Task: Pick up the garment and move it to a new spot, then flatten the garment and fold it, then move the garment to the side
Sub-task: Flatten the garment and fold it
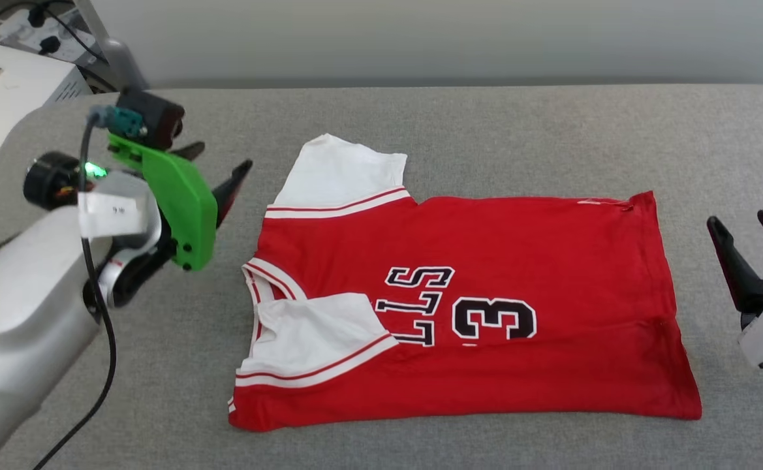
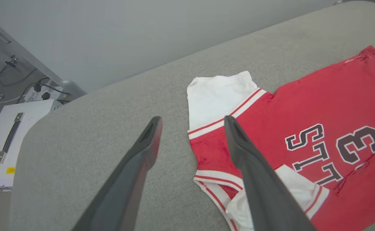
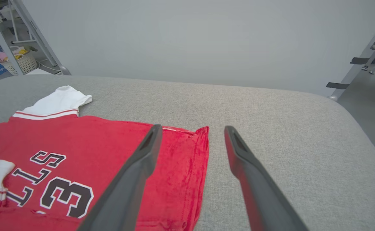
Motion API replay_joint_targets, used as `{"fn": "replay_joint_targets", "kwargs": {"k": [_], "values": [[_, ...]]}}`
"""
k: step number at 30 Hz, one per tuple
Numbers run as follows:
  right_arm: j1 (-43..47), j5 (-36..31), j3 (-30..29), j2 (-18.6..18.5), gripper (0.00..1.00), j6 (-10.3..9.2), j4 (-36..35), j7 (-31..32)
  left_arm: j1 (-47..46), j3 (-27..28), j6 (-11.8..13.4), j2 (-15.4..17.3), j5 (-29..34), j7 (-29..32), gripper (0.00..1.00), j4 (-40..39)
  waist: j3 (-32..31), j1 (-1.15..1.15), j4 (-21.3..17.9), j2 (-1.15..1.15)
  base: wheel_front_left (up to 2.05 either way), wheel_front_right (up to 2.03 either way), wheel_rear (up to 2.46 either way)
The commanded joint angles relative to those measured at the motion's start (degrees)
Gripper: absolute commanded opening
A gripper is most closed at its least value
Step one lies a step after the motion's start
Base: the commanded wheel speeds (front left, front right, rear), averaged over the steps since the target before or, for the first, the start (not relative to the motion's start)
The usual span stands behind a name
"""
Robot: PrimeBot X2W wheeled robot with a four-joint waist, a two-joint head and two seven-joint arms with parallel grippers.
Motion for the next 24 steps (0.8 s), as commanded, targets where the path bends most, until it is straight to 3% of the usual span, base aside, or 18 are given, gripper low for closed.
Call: {"fn": "replay_joint_targets", "kwargs": {"k": [1,5,9,16,24], "values": [[-0.9,-1.5,-1.1,1.5,1.0,-0.05,-1.2,-1.5,-2.6,0.9,0.4,-1.2,0.5,-0.7,1.0,0.9,3.8,0.0,-2.1,0.0,0.0,0.0,0.0],[-1.5,-4.4,-3.8,5.0,1.0,-0.05,-3.9,-4.7,-10.3,2.0,0.0,-3.9,2.9,-1.0,1.0,4.6,8.4,0.0,-3.6,0.0,0.0,0.0,0.0],[-2.2,-5.3,-4.1,7.2,1.0,-0.05,-5.6,-6.1,-17.1,1.8,-1.7,-8.0,2.7,2.9,1.0,11.0,12.5,0.0,-5.1,0.0,0.0,0.0,0.0],[-5.5,-5.6,-2.6,7.5,1.0,-0.05,-5.0,-6.9,-27.5,-0.1,-5.2,-13.0,-0.9,18.4,1.0,22.9,19.1,0.0,-8.0,0.0,0.0,0.0,0.0],[-9.5,-4.5,-0.3,7.1,1.0,-0.05,-3.2,-8.0,-33.7,-4.0,-7.4,-13.8,-1.0,31.8,1.0,30.6,25.1,0.0,-10.6,0.0,0.0,0.0,0.0]]}}
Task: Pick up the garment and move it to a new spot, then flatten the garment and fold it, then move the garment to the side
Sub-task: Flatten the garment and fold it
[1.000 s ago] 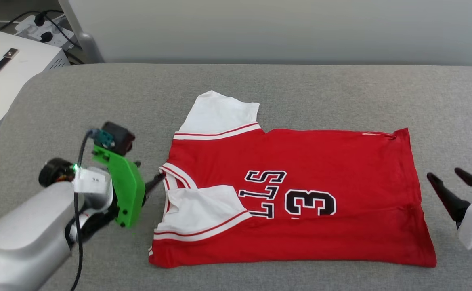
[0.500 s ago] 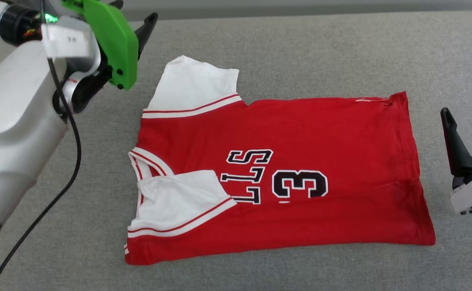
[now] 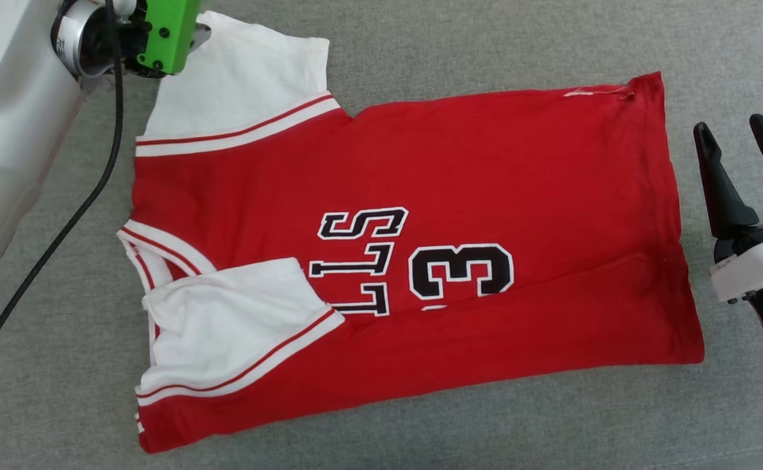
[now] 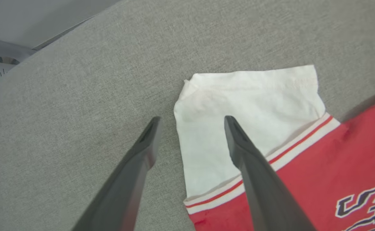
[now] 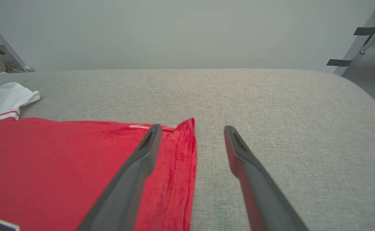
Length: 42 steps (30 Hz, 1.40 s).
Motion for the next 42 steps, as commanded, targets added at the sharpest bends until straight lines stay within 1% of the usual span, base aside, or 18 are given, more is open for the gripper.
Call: {"fn": "replay_joint_targets", "kwargs": {"k": [1,4,9,10,11,14,20,24,28,30,33,37,39,42], "values": [[-1.4,0.4,0.5,-0.2,1.0,-0.05,0.5,-0.8,-1.0,-0.2,-0.2,-0.1,-0.1,0.7,1.0,1.4,4.7,-0.01,-3.4,0.0,0.0,0.0,0.0],[-2.7,0.8,1.6,-0.2,1.0,-0.05,1.5,-1.7,-0.7,-0.1,-0.1,-0.4,-0.9,1.7,1.0,3.9,5.9,-0.01,-4.2,0.0,0.0,0.0,0.0],[-3.4,1.5,2.4,-0.8,1.0,-0.05,3.1,-2.8,1.1,-2.7,-0.8,-0.2,0.0,4.0,1.0,6.2,6.1,-0.01,-4.4,0.0,0.0,0.0,0.0],[-3.5,1.6,2.4,-0.9,1.0,-0.05,3.3,-3.0,1.6,-2.7,-1.0,-0.2,-0.4,4.1,0.95,6.2,5.9,-0.01,-4.3,0.0,0.0,0.0,0.0],[-3.7,1.8,2.3,-1.1,1.0,-0.05,3.5,-3.1,2.1,-2.6,-1.2,-0.2,-0.9,3.9,0.0,6.3,5.7,-0.01,-4.3,0.0,0.0,0.0,0.0],[-4.2,1.8,2.3,-1.9,1.0,-0.05,3.5,-3.4,2.9,-3.5,-1.6,0.5,-0.3,2.6,0.0,5.6,4.7,-0.01,-3.7,0.0,0.0,0.0,0.0],[-6.6,1.1,1.1,-5.0,1.0,-0.05,2.1,-1.8,3.2,-3.9,-2.0,1.2,0.1,-4.1,0.0,1.7,1.1,-0.01,-1.2,0.0,0.0,0.0,0.0],[-10.2,1.4,2.2,-8.8,1.0,-0.05,1.2,2.7,4.1,-4.3,-2.1,1.7,0.2,-9.0,0.0,-2.3,-1.5,-0.01,0.9,0.0,0.0,0.0,0.0],[-15.1,3.8,6.4,-13.0,1.0,-0.05,1.9,11.4,5.6,-5.1,-2.1,3.0,-0.3,-12.6,0.0,-7.3,-3.6,-0.01,2.5,0.0,0.0,0.0,0.0],[-17.6,5.4,9.0,-15.2,1.0,-0.05,3.3,17.1,6.4,-5.5,-2.1,3.7,-0.3,-14.3,0.0,-9.8,-4.3,-0.01,3.3,0.0,0.0,0.0,0.0],[-21.0,9.5,13.6,-18.0,1.0,-0.05,6.6,27.5,7.6,-6.2,-2.1,4.5,0.3,-16.2,0.0,-13.0,-4.9,-0.01,4.7,0.0,0.0,0.0,0.0],[-24.7,14.4,18.4,-20.3,1.0,-0.05,11.2,39.4,8.8,-6.4,-1.9,4.8,0.9,-18.3,0.0,-16.6,-4.9,-0.01,6.1,0.0,0.0,0.0,0.0],[-26.2,15.9,19.3,-20.3,1.0,-0.05,14.1,43.3,9.2,-6.4,-1.6,4.8,1.2,-19.1,0.0,-18.2,-4.5,-0.01,6.8,0.0,0.0,0.0,0.0],[-28.2,16.9,20.4,-19.8,1.0,-0.05,17.8,47.1,9.3,-6.8,-1.1,4.8,2.0,-19.6,0.0,-20.0,-3.7,-0.01,7.8,0.0,0.0,0.0,0.0]]}}
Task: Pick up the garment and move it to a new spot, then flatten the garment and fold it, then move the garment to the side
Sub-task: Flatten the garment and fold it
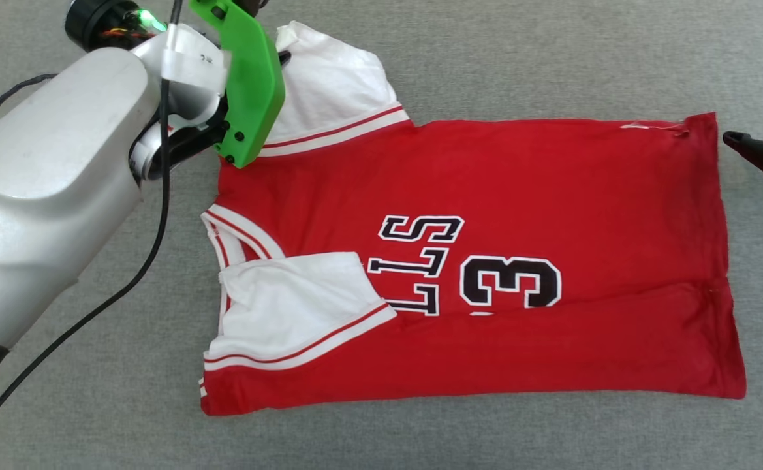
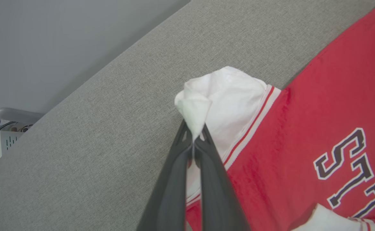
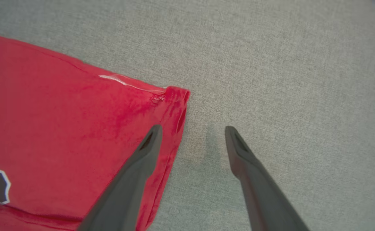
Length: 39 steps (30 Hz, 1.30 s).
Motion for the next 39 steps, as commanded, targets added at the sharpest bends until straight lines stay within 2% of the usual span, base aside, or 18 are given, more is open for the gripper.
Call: {"fn": "replay_joint_targets", "kwargs": {"k": [1,4,5,9,13,14,15,21,29,35,39], "values": [[-1.7,1.0,-0.2,1.0,1.0,-0.05,1.7,0.8,0.9,-0.1,0.4,0.1,0.6,-0.4,0.0,-0.6,1.0,0.0,1.3,0.0,0.0,0.0,0.0],[-4.1,0.2,0.4,2.2,1.0,-0.05,5.0,1.2,0.4,-0.2,0.6,0.0,1.1,-0.7,0.0,-1.8,2.2,0.0,2.3,0.0,0.0,0.0,0.0],[-5.4,-0.9,1.2,3.5,1.0,-0.05,8.1,0.8,0.0,-0.3,0.6,0.0,1.6,-1.0,0.0,-2.4,3.1,0.0,2.8,0.0,0.0,0.0,0.0],[-4.8,-0.8,3.1,5.3,1.0,-0.05,12.2,0.1,-0.3,-0.3,0.6,-0.1,1.8,-1.5,0.0,-2.4,3.9,0.0,3.2,0.0,0.0,0.0,0.0],[-2.8,0.2,6.5,5.2,1.0,-0.05,13.7,-0.4,-0.2,-0.4,0.4,0.0,1.7,-2.0,0.0,-1.6,4.2,0.0,3.1,0.0,0.0,0.0,0.0],[-2.5,0.5,7.3,4.9,0.14,-0.05,13.5,-1.2,-0.1,-0.4,0.4,0.0,1.6,-2.2,0.0,-1.3,4.1,0.0,2.9,0.0,0.0,0.0,0.0],[-2.6,0.4,7.7,4.6,0.0,-0.05,13.4,-2.4,0.0,-0.4,0.3,0.1,1.5,-2.2,0.0,-1.0,4.0,0.0,2.8,0.0,0.0,0.0,0.0],[-2.7,3.3,7.1,4.1,0.0,-0.05,13.7,-10.9,1.7,-0.6,0.1,0.0,0.9,-4.5,0.0,1.1,0.9,0.0,2.1,0.0,0.0,0.0,0.0],[2.7,5.2,10.3,1.2,0.0,-0.05,10.4,-21.6,8.0,-1.2,0.5,1.4,-0.1,-8.8,0.0,0.1,-6.1,0.0,2.1,0.0,0.0,0.0,0.0],[8.8,6.6,11.9,-0.4,0.0,-0.05,7.7,-26.8,15.6,-2.3,2.9,4.9,-1.1,-10.8,0.0,-5.1,-10.3,0.0,2.2,0.0,0.0,0.0,0.0],[13.2,7.3,12.0,-1.6,0.0,-0.05,5.9,-29.7,20.7,-3.2,5.5,7.2,-1.6,-11.8,0.0,-9.4,-12.3,0.0,2.6,0.0,0.0,0.0,0.0]]}}
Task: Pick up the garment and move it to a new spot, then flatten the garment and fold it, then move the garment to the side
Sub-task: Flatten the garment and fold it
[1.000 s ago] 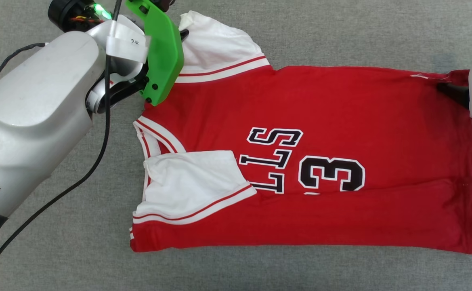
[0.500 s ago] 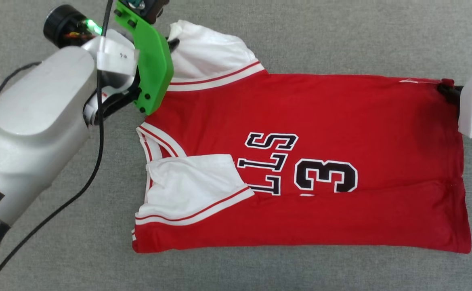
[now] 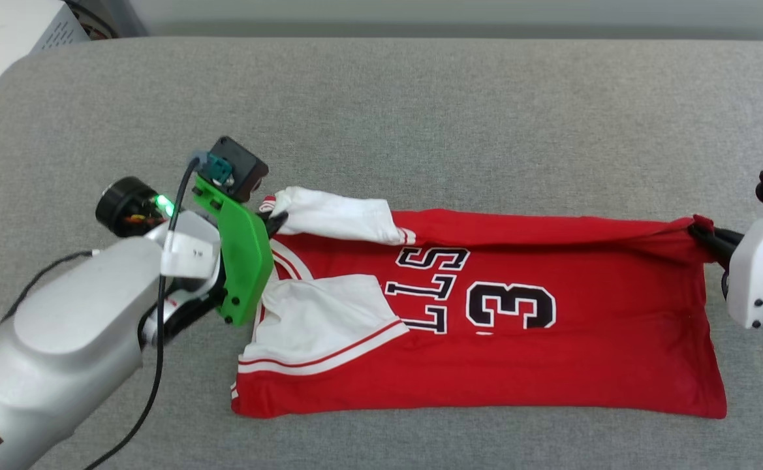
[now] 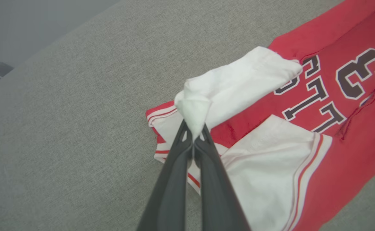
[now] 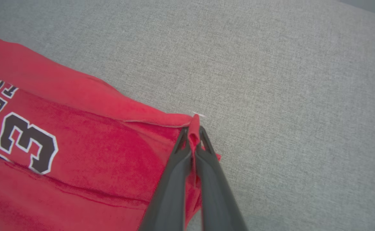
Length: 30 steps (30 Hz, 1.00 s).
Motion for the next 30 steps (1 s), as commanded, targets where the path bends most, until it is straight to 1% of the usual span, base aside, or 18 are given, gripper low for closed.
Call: {"fn": "replay_joint_targets", "kwargs": {"k": [1,4,9,10,14,18,21,22,23,24,26,28,30], "values": [[2.0,0.7,0.0,-0.5,0.0,-0.03,-0.7,-0.8,2.3,-0.3,1.0,0.9,-0.8,-0.5,0.0,-1.1,-2.4,0.0,0.4,0.0,0.0,0.0,0.0],[5.7,1.2,-0.2,-1.5,0.0,-0.03,-1.9,-2.2,6.0,-1.1,2.8,2.3,-1.4,-1.1,0.0,-3.8,-3.7,0.0,0.6,0.0,0.0,0.0,0.0],[12.0,2.3,-1.6,-2.3,0.0,-0.03,-3.3,-3.5,11.8,-2.2,4.8,4.0,-2.7,-2.1,0.0,-6.4,-4.8,0.0,0.8,0.0,0.0,0.0,0.0],[15.6,2.4,-2.7,-2.5,0.0,-0.03,-4.5,-4.3,14.9,-2.8,6.0,4.4,-3.1,-2.8,0.0,-7.2,-5.0,0.0,0.8,0.0,0.0,0.0,0.0],[19.2,2.2,-3.7,-1.9,0.0,-0.03,-5.4,-3.7,17.9,-3.5,7.0,4.3,-3.4,-3.3,0.0,-7.1,-4.3,0.0,0.8,0.0,0.0,0.0,0.0],[21.7,1.8,-4.0,-0.7,0.0,-0.03,-4.5,-1.8,19.7,-3.8,7.1,3.0,-3.9,-3.6,0.0,-5.4,-2.9,0.0,0.9,0.0,0.0,0.0,0.0],[22.5,1.3,-4.3,0.4,0.0,-0.03,-3.5,-1.6,20.4,-3.8,7.2,1.5,-3.9,-4.5,0.0,-3.1,-2.3,0.0,1.0,0.0,0.0,0.0,0.0],[22.5,1.4,-4.6,0.8,0.18,-0.03,-3.5,-1.8,20.5,-3.5,7.5,1.3,-3.9,-5.2,0.09,-2.7,-2.4,0.0,0.9,0.0,0.0,0.0,0.0],[22.5,1.5,-4.8,1.0,1.0,-0.03,-3.8,-1.8,20.7,-2.9,8.0,1.1,-3.6,-6.9,0.97,-2.2,-2.6,0.0,0.8,0.0,0.0,0.0,0.0],[22.4,1.5,-5.1,1.0,1.0,-0.03,-4.0,-1.9,20.9,-2.3,8.5,0.9,-3.6,-8.4,1.0,-1.9,-3.0,0.0,0.7,0.0,0.0,0.0,0.0],[22.6,0.2,-5.0,-0.1,1.0,-0.03,-5.1,-1.6,22.0,-1.0,9.3,1.1,-4.2,-11.2,1.0,-1.7,-4.3,0.0,0.5,0.0,0.0,0.0,0.0],[23.1,2.2,-6.5,0.0,1.0,-0.03,-6.9,-1.1,22.8,0.4,11.0,2.0,-3.7,-14.4,1.0,-2.0,-5.3,0.0,0.2,0.0,0.0,0.0,0.0],[23.8,4.7,-8.2,-0.7,1.0,-0.03,-9.2,0.3,23.4,1.3,12.8,2.5,-3.0,-17.0,1.0,-2.8,-6.2,0.0,0.2,0.0,0.0,0.0,0.0]]}}
